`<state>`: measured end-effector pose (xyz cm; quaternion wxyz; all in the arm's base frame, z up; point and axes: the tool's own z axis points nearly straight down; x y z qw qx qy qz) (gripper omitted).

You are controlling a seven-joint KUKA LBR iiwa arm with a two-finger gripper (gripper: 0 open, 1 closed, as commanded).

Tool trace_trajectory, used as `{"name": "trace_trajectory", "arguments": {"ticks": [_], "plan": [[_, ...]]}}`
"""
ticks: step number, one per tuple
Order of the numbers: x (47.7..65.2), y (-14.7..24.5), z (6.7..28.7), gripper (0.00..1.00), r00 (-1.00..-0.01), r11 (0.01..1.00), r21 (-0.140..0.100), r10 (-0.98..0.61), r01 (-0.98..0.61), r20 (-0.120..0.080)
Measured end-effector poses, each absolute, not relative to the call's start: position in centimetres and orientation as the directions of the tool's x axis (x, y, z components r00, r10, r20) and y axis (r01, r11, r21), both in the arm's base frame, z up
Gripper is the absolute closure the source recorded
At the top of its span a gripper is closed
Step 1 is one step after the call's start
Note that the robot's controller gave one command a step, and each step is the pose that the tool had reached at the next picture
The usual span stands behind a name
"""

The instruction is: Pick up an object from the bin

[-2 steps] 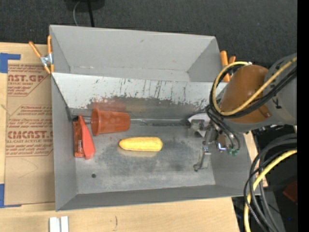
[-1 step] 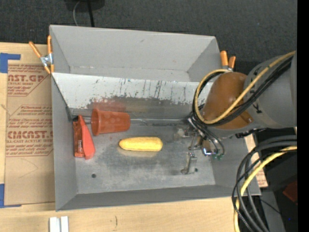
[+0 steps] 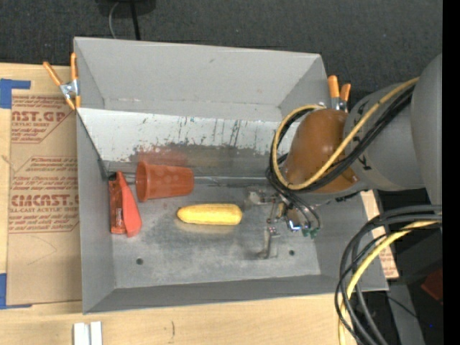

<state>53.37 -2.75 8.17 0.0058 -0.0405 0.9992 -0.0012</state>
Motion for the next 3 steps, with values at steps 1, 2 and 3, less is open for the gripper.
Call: {"name": "trace_trajectory", "arguments": {"ticks": [1,2,3], "plan": [[54.5,-0.9,8.2,0.00,-0.997,0.997,0.000,0.077,0.077,-0.012],[55.7,1.4,7.7,0.00,-0.987,0.987,-0.004,-0.160,-0.160,-0.013],[57.1,5.7,7.0,1.00,-1.000,1.000,-0.001,-0.021,-0.021,-0.015]]}}
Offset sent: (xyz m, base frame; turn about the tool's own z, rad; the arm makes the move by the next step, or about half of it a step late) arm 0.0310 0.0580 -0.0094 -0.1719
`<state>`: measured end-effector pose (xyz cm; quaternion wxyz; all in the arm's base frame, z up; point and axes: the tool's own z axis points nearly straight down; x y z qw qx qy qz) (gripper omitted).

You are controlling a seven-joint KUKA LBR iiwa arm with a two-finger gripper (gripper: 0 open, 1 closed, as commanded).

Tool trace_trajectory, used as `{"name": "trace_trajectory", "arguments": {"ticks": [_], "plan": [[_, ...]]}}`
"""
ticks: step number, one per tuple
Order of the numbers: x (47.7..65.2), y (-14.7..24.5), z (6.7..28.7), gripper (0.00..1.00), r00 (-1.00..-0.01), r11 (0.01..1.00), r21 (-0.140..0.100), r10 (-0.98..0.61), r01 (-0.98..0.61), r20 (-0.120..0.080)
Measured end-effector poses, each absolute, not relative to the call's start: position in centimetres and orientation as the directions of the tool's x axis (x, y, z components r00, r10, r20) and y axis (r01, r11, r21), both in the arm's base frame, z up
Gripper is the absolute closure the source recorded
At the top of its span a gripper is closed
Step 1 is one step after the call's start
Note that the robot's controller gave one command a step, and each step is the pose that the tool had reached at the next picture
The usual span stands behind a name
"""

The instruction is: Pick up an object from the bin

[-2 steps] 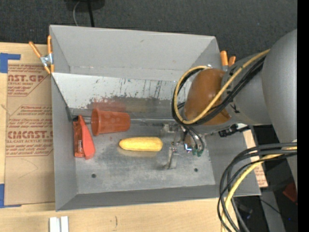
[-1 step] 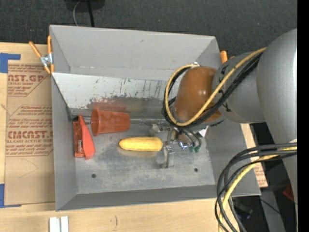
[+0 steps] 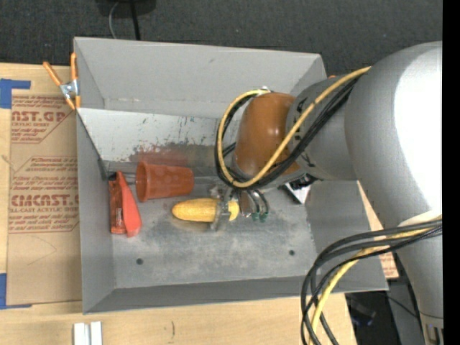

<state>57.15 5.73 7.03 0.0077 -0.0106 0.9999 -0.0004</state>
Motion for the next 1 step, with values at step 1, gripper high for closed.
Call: {"name": "trace_trajectory", "arguments": {"ticks": [1], "plan": [[57.15,5.73,7.03,1.00,-1.000,1.000,-0.001,-0.021,-0.021,-0.015]]}}
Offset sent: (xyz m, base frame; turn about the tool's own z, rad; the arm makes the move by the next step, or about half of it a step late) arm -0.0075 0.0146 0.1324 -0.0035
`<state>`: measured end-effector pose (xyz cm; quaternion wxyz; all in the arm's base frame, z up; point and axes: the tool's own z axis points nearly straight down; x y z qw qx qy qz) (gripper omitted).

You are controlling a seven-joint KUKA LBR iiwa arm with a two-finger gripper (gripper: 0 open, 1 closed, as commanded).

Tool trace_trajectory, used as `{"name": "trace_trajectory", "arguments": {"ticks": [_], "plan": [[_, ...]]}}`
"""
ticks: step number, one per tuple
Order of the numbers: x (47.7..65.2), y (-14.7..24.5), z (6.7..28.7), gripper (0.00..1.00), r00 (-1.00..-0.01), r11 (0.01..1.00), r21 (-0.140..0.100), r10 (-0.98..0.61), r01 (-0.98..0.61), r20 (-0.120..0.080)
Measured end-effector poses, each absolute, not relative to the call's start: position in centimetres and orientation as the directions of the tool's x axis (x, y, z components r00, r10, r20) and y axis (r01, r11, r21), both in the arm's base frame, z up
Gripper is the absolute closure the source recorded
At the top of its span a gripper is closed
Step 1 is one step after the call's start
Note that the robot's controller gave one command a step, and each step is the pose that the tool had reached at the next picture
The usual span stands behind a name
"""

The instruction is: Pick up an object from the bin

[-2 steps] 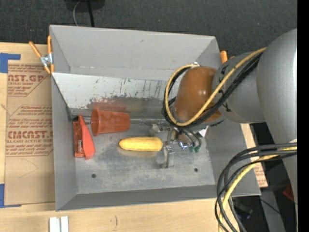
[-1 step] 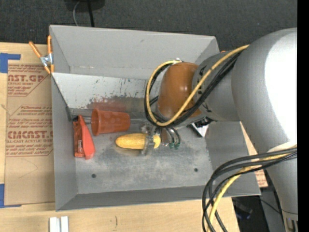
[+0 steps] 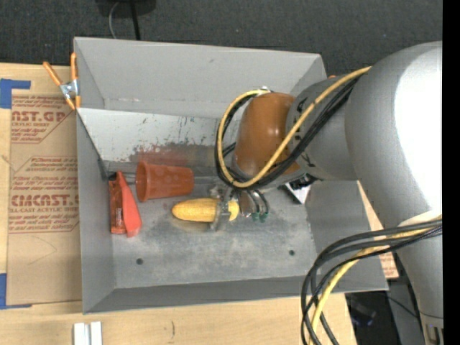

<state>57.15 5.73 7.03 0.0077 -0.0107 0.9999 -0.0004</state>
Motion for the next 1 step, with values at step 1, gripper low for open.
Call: {"name": "trace_trajectory", "arguments": {"ticks": [1], "plan": [[56.49,7.27,20.31,1.00,-0.999,1.000,0.000,-0.026,-0.026,-0.019]]}}
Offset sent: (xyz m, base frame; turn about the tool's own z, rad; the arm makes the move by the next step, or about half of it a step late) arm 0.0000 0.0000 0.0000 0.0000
